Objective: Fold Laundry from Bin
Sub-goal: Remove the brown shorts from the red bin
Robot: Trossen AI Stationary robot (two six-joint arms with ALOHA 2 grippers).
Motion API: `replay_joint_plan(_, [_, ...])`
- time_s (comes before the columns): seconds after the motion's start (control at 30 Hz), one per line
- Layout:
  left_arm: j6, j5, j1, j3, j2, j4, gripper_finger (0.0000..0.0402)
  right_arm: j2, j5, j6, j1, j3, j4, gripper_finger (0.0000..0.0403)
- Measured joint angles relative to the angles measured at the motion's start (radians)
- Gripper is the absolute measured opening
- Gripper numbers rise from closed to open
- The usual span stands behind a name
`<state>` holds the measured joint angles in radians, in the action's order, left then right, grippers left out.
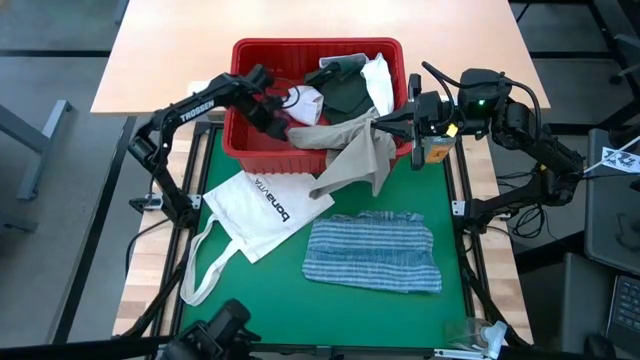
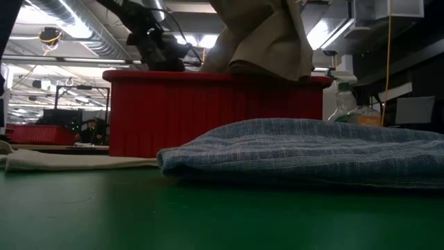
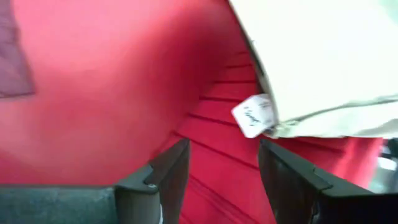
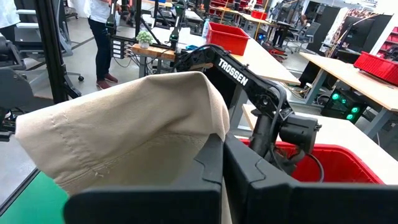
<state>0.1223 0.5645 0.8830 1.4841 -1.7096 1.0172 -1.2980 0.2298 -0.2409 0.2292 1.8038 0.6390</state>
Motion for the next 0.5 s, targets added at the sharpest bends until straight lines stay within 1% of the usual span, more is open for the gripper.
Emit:
replay_joint_plan(0.17, [-0.005,0.11,0.018,0.0,0.0,0.0,0.018,0.0,0.0,0.0,0.0,0.0,0.0,0.0])
replay_joint_plan(0.3, [-0.06,0.202,0.023,0.0,0.0,0.002,0.018,0.0,0.0,0.0,0.0,0.0,0.0,0.0])
replay_joint_plan(0.37, [-0.084,0.218,0.022,0.0,0.0,0.002,0.018,0.0,0.0,0.0,0.0,0.0,0.0,0.0])
replay_joint_plan(0.5, [-0.106,0.19,0.009,0.0,0.0,-0.003,0.0179,0.0,0.0,0.0,0.0,0.0,0.0,0.0])
